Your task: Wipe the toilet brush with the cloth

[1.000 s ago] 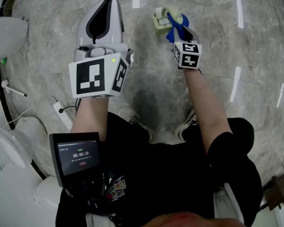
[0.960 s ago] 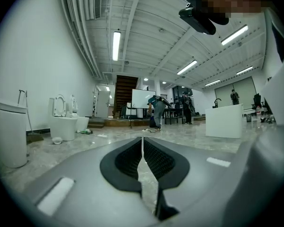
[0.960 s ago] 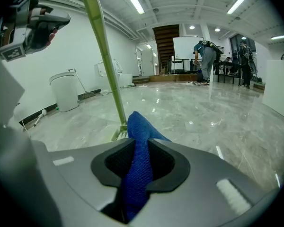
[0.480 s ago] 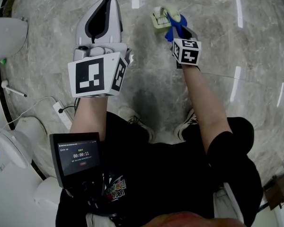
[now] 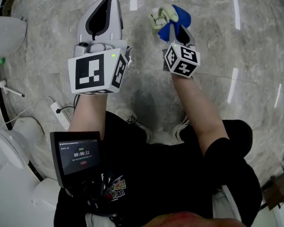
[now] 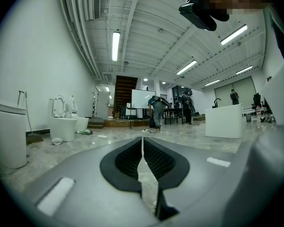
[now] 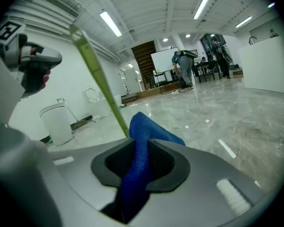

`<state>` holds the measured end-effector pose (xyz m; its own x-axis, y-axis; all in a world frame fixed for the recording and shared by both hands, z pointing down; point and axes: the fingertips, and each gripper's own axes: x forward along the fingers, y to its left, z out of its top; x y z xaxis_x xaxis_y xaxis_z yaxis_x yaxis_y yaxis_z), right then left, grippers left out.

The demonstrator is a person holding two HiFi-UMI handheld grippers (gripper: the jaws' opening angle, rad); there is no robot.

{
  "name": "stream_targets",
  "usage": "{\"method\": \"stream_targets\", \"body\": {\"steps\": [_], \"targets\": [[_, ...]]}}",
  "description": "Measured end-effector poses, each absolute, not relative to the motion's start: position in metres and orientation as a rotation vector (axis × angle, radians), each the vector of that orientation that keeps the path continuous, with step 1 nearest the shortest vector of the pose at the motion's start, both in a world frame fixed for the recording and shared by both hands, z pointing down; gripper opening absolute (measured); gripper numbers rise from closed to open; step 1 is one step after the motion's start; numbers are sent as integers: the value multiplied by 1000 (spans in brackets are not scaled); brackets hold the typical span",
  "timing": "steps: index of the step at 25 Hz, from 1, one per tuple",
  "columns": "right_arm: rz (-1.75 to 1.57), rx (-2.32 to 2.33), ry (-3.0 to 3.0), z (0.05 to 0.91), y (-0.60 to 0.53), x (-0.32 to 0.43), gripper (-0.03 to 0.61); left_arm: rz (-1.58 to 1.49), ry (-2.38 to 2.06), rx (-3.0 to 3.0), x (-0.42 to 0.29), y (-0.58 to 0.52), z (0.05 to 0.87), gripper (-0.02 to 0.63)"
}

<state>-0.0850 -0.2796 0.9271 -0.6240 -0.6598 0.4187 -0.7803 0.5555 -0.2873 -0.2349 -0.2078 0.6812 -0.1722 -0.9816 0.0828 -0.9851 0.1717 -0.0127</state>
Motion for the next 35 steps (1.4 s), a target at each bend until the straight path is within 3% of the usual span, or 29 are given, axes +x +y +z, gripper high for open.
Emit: {"method": "stream_targets", "body": {"steps": [11, 18, 21, 27, 35], "targets": [[691, 1009, -2487, 962, -218, -132, 83, 103, -2390, 1959, -249, -193, 679, 14], [87, 659, -2406, 1008, -199, -156, 83, 124, -2412, 1942, -257, -178, 676, 14], [-25, 558, -2347, 1032, -194, -155, 83, 138, -2416, 1943, -260, -173, 677, 14], [71, 457, -2296, 1053, -182, -156, 83, 141, -2414, 1939, -266, -168, 678, 14], [533, 527, -2370, 1041, -171, -194, 81, 169, -2404, 1938, -269, -168, 683, 13]]}}
